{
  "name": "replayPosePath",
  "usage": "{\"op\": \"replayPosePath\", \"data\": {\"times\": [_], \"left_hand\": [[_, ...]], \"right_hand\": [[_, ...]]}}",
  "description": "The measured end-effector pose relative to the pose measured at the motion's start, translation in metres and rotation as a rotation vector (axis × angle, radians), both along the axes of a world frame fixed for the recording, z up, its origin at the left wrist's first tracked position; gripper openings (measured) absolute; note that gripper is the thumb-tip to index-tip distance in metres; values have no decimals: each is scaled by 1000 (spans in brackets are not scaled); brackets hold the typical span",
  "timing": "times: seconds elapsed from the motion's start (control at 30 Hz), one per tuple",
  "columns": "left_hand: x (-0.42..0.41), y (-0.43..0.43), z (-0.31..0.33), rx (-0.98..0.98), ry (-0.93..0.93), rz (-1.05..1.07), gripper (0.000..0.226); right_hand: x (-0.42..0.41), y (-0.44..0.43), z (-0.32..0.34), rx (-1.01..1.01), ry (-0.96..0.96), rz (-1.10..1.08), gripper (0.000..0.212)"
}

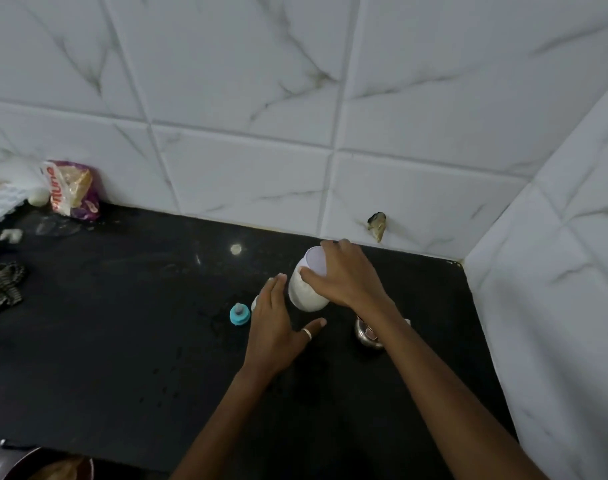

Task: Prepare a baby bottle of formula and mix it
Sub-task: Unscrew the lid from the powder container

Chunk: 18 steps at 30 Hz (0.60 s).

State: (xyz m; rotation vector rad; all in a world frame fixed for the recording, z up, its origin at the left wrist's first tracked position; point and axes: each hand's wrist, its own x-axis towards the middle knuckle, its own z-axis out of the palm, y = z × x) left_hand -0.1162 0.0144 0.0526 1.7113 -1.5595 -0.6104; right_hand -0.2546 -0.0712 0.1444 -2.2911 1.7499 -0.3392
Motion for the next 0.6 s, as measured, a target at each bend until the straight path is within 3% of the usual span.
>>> {"op": "replayPosePath", "data": {"times": [0.2,0.37,0.47,0.53,0.57,0.6], "left_hand": [[-3,-12,29,-91,146,-12,129],[2,-18,24,-36,263,6,131],[6,-30,3,104,324,-59,106],[11,-41,-15,287,276,47,61],[16,-58,-22,474,235,218,38],[13,-71,-19,621,440,362,55]], "right_hand": [[10,11,43,-103,-61,-52,62],[20,19,47,-119,-72,-112,66],[24,21,42,-154,-18,-116,66],[28,22,38,-197,18,-111,65],[29,22,35,-222,34,-108,65],[31,22,34,-244,48,-104,66]]}}
